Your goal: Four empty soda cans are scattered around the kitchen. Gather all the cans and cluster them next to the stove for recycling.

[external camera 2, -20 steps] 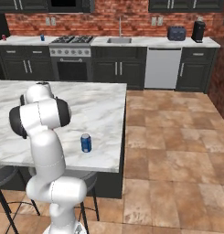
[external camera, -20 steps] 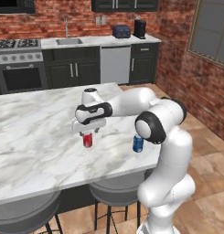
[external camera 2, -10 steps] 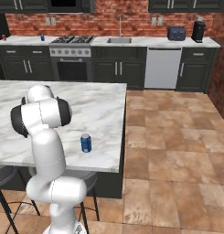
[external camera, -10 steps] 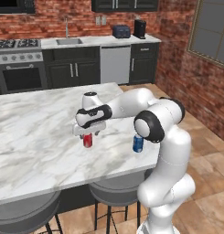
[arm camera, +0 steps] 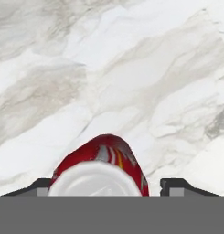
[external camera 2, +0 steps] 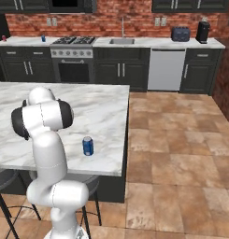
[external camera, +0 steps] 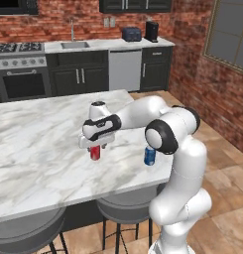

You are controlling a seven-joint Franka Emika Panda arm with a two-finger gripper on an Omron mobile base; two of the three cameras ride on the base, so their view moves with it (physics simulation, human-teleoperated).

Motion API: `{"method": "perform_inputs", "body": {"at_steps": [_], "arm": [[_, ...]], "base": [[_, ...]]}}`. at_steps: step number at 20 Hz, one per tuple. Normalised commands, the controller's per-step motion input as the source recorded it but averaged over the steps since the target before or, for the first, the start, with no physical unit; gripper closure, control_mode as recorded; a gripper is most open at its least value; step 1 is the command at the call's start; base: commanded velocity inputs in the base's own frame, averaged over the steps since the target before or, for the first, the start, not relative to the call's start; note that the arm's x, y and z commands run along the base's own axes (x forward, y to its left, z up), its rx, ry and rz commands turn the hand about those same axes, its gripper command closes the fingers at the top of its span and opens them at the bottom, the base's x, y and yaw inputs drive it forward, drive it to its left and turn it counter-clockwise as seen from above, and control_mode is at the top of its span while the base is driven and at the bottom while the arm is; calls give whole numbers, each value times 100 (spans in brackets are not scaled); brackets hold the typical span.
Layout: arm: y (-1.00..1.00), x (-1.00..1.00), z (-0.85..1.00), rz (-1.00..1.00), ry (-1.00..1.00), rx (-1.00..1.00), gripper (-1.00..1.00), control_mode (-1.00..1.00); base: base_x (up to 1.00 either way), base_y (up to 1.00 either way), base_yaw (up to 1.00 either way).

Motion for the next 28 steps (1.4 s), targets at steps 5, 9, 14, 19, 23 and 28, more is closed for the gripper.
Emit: {"method": "perform_inputs", "body": {"at_steps": [5, 9, 14, 19, 23, 28], "arm": [[0, 0, 7, 0, -2, 0, 100, -100], [0, 0, 65, 0, -13, 0, 100, -100], [-4, 0, 70, 0, -7, 0, 100, -100], [-45, -12, 76, 0, -2, 0, 100, -100], [-57, -45, 29, 0, -5, -1, 100, -100], [-70, -60, 37, 0, 0, 0, 100, -100]], "base": [[0, 0, 0], [0, 0, 0], [0, 0, 0], [0, 0, 0], [0, 0, 0], [0, 0, 0]]}}
